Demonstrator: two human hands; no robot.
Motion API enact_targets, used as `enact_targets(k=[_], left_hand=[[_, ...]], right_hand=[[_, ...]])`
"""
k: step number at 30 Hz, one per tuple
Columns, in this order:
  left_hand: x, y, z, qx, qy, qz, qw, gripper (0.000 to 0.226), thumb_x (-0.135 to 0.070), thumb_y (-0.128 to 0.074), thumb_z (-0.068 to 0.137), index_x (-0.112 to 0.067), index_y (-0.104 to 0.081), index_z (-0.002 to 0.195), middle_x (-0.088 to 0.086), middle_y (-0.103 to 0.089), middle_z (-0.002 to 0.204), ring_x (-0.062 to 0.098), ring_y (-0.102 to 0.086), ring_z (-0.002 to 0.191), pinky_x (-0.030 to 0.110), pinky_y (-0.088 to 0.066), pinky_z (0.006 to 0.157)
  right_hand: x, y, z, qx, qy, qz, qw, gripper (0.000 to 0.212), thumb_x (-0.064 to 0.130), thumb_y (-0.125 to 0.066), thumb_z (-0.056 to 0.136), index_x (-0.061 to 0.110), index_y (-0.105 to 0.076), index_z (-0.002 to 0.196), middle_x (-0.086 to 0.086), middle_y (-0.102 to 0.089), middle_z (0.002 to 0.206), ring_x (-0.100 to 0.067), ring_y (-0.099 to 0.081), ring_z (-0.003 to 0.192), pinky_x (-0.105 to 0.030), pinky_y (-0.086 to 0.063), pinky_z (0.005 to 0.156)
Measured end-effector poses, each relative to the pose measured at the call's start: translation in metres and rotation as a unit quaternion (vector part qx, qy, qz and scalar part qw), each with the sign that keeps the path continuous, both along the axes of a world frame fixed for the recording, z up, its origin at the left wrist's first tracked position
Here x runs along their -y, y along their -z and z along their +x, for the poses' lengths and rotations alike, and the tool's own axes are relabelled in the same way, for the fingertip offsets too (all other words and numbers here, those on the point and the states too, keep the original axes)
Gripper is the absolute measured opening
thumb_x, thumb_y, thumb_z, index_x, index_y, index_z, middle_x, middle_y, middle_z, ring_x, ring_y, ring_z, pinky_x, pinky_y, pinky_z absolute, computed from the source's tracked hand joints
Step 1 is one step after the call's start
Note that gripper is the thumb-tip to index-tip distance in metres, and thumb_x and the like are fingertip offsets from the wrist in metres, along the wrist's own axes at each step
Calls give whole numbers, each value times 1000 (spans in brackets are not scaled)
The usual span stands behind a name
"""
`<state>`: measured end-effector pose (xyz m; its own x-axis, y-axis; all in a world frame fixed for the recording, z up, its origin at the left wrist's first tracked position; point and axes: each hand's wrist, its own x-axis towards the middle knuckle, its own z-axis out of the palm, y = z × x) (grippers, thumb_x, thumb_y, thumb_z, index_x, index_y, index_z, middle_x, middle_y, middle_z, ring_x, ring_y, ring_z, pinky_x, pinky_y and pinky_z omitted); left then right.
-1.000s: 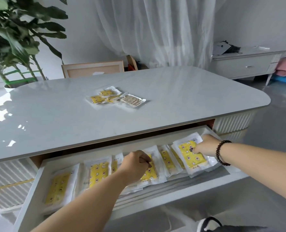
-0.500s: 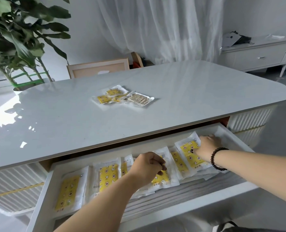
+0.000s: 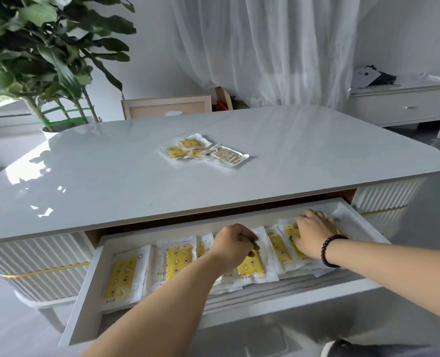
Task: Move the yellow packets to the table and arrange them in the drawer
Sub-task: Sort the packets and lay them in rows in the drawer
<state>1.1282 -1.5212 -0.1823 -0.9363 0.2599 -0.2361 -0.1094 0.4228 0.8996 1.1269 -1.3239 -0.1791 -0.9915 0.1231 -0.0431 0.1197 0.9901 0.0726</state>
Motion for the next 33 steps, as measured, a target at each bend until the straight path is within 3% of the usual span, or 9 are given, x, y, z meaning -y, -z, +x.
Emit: enact_targets(k=[4,7,11,15,20,23,26,30,33], left_hand=[[8,-6,8,9,-44,38,998,24,4,-47,87,-13,-64,90,1,-70,82,9,-64,64,18,-44,52],[17,-14,15,16,-76,71,994,26,4,-45,87,-14,-64,89,2,-70,83,8,-64,67,14,-45,53],[26,-34,14,-26,-70,64,995,25,3,-48,87,-17,-63,83,2,-71,82,9,-64,68,12,-43,50],[48,-72,0,-90,-59,40,993,25,2,-52,86,-18,-64,80,2,-72,82,9,-67,70,16,-50,57],[91,-96,-29,-137,-132,28,981,24,3,-51,87,-18,-61,80,0,-70,79,8,-65,69,19,-49,58],[114,-93,-52,-81,-229,156,957,19,7,-52,88,-8,-63,89,7,-66,79,14,-64,73,27,-54,72],[130,-83,-75,-26,-304,306,902,22,10,-53,87,3,-59,107,13,-63,83,23,-66,82,34,-57,80],[141,-74,-108,-53,-322,367,871,33,7,-52,90,2,-51,122,12,-60,99,27,-64,107,43,-53,92],[144,-73,-136,-84,-349,358,862,32,3,-55,89,-5,-51,119,12,-58,115,24,-61,111,44,-54,92]], right_hand=[[16,-19,13,0,-77,-62,995,15,26,-48,92,22,-59,101,2,-51,112,-19,-52,107,-33,-48,87],[32,-42,15,-24,-107,-87,990,13,21,-49,88,23,-61,85,6,-57,100,-15,-57,93,-31,-51,83],[52,-73,13,-67,-111,-143,981,15,18,-51,89,20,-65,84,6,-61,91,-15,-60,87,-32,-53,79],[65,-97,-2,-125,-115,-190,967,11,18,-55,87,19,-62,79,4,-60,89,-18,-58,89,-29,-49,79],[71,-106,-34,-154,-84,-206,963,11,19,-56,87,19,-61,78,0,-63,96,-18,-56,88,-27,-47,77],[73,-96,-56,-148,-62,-192,968,8,25,-57,88,20,-62,90,-3,-63,108,-21,-58,98,-31,-50,85],[80,-83,-75,-143,-58,-172,973,28,29,-56,91,14,-56,114,-6,-54,122,-24,-53,112,-34,-47,92],[93,-75,-101,-261,-122,-216,933,18,18,-54,90,12,-59,106,-5,-57,112,-24,-54,108,-35,-48,84],[106,-71,-124,-327,-160,-251,897,14,11,-55,88,9,-61,100,-5,-58,106,-24,-53,107,-36,-47,81]])
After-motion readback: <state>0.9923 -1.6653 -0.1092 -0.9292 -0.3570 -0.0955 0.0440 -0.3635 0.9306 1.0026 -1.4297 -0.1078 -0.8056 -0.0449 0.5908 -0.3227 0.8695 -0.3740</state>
